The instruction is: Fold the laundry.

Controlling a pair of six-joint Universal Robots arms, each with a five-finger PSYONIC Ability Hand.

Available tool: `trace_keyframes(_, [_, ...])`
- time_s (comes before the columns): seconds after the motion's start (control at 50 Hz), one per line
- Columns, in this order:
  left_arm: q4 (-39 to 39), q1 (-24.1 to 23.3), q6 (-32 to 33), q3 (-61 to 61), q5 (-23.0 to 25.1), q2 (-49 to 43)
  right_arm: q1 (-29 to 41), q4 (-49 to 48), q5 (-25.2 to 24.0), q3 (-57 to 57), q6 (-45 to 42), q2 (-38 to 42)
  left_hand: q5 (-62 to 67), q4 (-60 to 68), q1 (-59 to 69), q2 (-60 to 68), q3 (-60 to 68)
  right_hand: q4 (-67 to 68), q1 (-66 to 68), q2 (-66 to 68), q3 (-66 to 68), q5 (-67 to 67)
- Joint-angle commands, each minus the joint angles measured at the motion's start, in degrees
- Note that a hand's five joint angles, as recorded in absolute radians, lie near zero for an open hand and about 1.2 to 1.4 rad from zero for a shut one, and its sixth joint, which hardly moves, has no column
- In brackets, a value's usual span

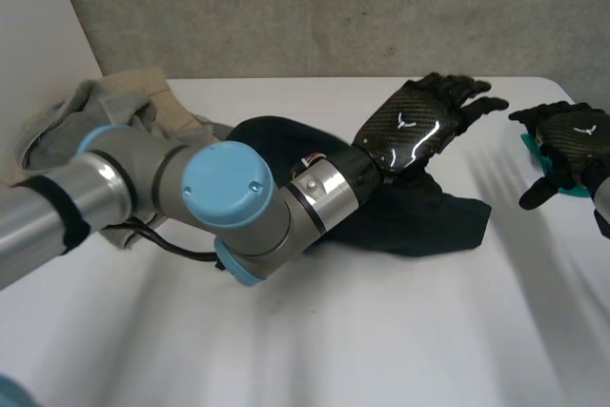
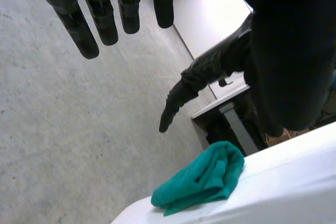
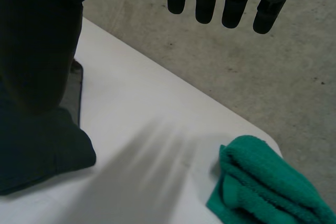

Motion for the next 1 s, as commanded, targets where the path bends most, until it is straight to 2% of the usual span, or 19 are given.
trace_keyframes(0.02, [-0.2,1.5,0.2,-7.3,-4.0,12.3,0.0,0.1,-0.6,-1.0,-2.2,0.0,-0.2,-0.6,-0.9,-1.0,-0.9,-2.3,-3.0,-2.4,-2.4,-2.7])
trace_keyframes(0.14, [-4.0,5.5,0.4,-16.7,-9.6,22.5,0.3,1.0,-3.9,-1.3,-12.2,-1.1,1.7,1.3,0.9,0.9,0.9,-2.3,-3.0,-2.4,-2.4,-2.7])
trace_keyframes(0.22, [-11.3,7.5,1.3,-23.4,-13.3,27.5,0.6,1.8,-7.8,-0.3,-21.8,-0.9,7.4,6.9,6.6,6.6,6.6,-2.3,-3.0,-2.4,-2.4,-2.7])
trace_keyframes(0.34, [-21.4,8.9,6.2,-29.6,-19.7,28.1,1.5,3.6,-10.8,0.0,-33.5,2.1,12.1,11.7,11.4,11.3,11.3,-2.3,-3.0,-2.4,-2.4,-2.7])
trace_keyframes(0.38, [-24.1,9.3,9.4,-31.4,-23.2,26.9,1.9,4.7,-12.0,-0.6,-37.8,5.5,11.1,10.7,10.4,10.3,10.3,-2.3,-3.0,-2.4,-2.4,-2.7])
trace_keyframes(0.48, [-24.1,11.2,13.5,-31.5,-29.6,22.0,2.9,4.9,-13.1,-2.9,-43.8,11.4,3.1,2.6,2.3,2.3,2.3,-2.3,-3.0,-2.4,-2.4,-2.7])
trace_keyframes(0.58, [-23.1,12.4,14.8,-28.3,-30.9,15.5,5.1,3.1,-12.6,-6.7,-45.7,18.8,2.9,2.4,2.1,2.1,2.1,-2.3,-3.0,-2.4,-2.4,-2.7])
trace_keyframes(0.7, [-20.4,12.6,15.3,-21.7,-31.1,7.3,6.1,-0.1,-12.4,-9.7,-45.3,23.4,5.4,4.9,4.6,4.6,4.6,12.1,11.3,11.9,11.9,11.6])
trace_keyframes(0.74, [-19.5,12.6,15.8,-20.3,-31.1,6.0,6.5,-1.3,-12.4,-10.5,-45.2,24.7,9.4,9.0,8.7,8.6,8.6,21.1,20.4,21.0,21.0,20.7])
trace_keyframes(0.78, [-19.0,12.8,16.9,-19.0,-31.1,4.6,6.6,-1.8,-12.3,-10.8,-45.1,25.3,23.5,23.1,22.7,22.7,22.7,34.4,33.7,34.2,34.2,34.0])
trace_keyframes(0.8, [-18.9,12.8,17.4,-18.9,-31.1,4.6,6.6,-1.9,-12.3,-10.9,-45.1,25.4,32.4,32.0,31.6,31.6,31.6,46.1,45.4,46.0,46.0,45.7])
trace_keyframes(0.82, [-18.8,12.8,17.8,-18.9,-31.0,4.5,6.7,-1.9,-12.3,-11.1,-45.1,25.4,42.6,42.2,41.9,41.8,41.8,67.5,66.8,67.4,67.3,67.1])
trace_keyframes(0.84, [-18.6,12.8,18.3,-19.0,-31.0,4.8,6.7,-1.9,-12.2,-11.1,-45.0,25.3,60.4,60.0,59.6,59.6,59.6,67.7,67.0,67.6,67.6,67.3])
trace_keyframes(0.86, [-18.6,12.6,18.5,-19.1,-31.0,4.9,6.7,-1.9,-12.1,-11.1,-45.0,25.2,65.9,65.4,65.1,65.1,65.1,67.7,67.0,67.6,67.6,67.3])
trace_keyframes(0.9, [-18.1,12.2,18.6,-19.6,-31.0,6.6,6.6,-1.0,-11.0,-10.6,-44.0,24.5,65.9,65.5,65.2,65.1,65.1,67.7,67.0,67.6,67.6,67.3])
trace_keyframes(0.96, [-18.3,11.9,18.5,-21.0,-30.7,14.2,6.4,0.4,-10.7,-9.7,-41.8,22.1,65.9,65.5,65.2,65.1,65.1,67.7,67.0,67.6,67.6,67.3])
trace_keyframes(1.0, [-18.6,11.8,18.3,-22.4,-30.6,20.3,6.2,3.5,-10.5,-9.0,-37.8,16.7,65.9,65.5,65.2,65.1,65.1,67.7,67.0,67.6,67.6,67.3])
